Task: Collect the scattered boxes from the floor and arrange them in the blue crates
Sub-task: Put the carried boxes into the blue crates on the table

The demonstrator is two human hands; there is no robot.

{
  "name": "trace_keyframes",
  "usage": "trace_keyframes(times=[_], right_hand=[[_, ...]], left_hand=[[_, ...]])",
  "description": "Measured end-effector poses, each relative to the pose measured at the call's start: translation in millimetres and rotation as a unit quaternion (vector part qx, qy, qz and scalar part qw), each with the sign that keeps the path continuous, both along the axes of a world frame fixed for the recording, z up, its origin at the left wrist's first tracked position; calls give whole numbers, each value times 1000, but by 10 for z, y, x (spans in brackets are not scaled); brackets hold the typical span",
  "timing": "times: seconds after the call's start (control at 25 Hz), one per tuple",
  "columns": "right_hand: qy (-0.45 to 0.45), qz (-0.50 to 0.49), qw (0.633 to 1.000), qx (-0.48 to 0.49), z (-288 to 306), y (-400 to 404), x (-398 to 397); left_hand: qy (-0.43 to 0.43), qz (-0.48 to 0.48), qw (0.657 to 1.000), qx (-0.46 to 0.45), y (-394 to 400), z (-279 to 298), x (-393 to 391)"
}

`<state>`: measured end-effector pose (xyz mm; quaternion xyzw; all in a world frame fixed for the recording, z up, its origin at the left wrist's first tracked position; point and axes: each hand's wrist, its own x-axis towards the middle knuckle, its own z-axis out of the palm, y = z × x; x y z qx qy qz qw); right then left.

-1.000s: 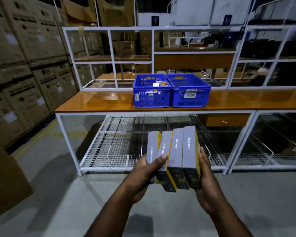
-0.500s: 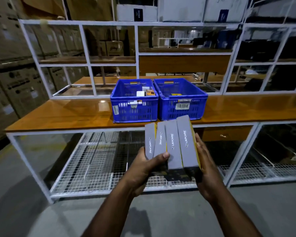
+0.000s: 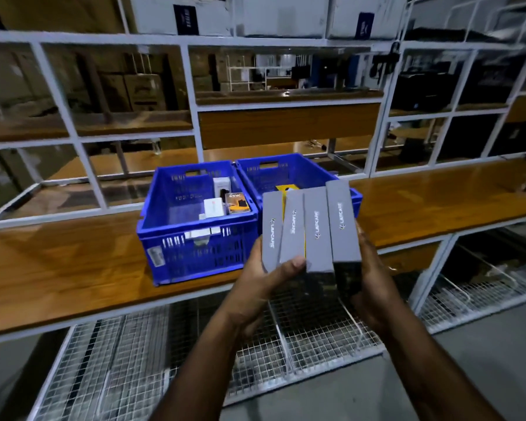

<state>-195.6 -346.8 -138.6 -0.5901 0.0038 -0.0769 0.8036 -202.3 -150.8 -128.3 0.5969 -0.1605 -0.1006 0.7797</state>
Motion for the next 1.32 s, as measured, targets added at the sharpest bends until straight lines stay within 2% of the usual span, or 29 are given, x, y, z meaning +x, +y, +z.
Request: trace_keyframes(times=[0.16,0.36,0.48,0.64,0.76,0.84,0.92,1.0,1.08,1.16,1.32], right_hand=[[4,15,1000,-9,183,-129,756],[-23,59,997,-49,375,-340,1860],[-43,62,994,-79,531,-547,2531],[-22,110,986,-126,571,-708,3213],[-35,110,977,-177,364,-655,3567],[-51,136,971,-190,212,-599,3777],[-8,184,969,-165,128,-573,3893],[36,208,968,-136,136,-593,3897],[66,221,967,-110,235,-556,3866],[47,230,968,-87,275,-595,3837],[23,254,964,-71,218,-649,3879]], left_hand=[[-45,-5,997,63,31,168,719],[-58,41,996,51,-230,315,1744],[-47,98,993,55,-494,406,2428],[-26,205,976,65,-738,433,3098],[-19,287,951,111,-810,273,3361],[-33,355,917,181,-833,146,3467],[-42,405,878,252,-857,134,3455],[-58,440,851,282,-855,146,3448],[-75,448,838,302,-799,118,3474],[-72,423,835,346,-712,74,3540],[-87,322,863,379,-639,40,3607]])
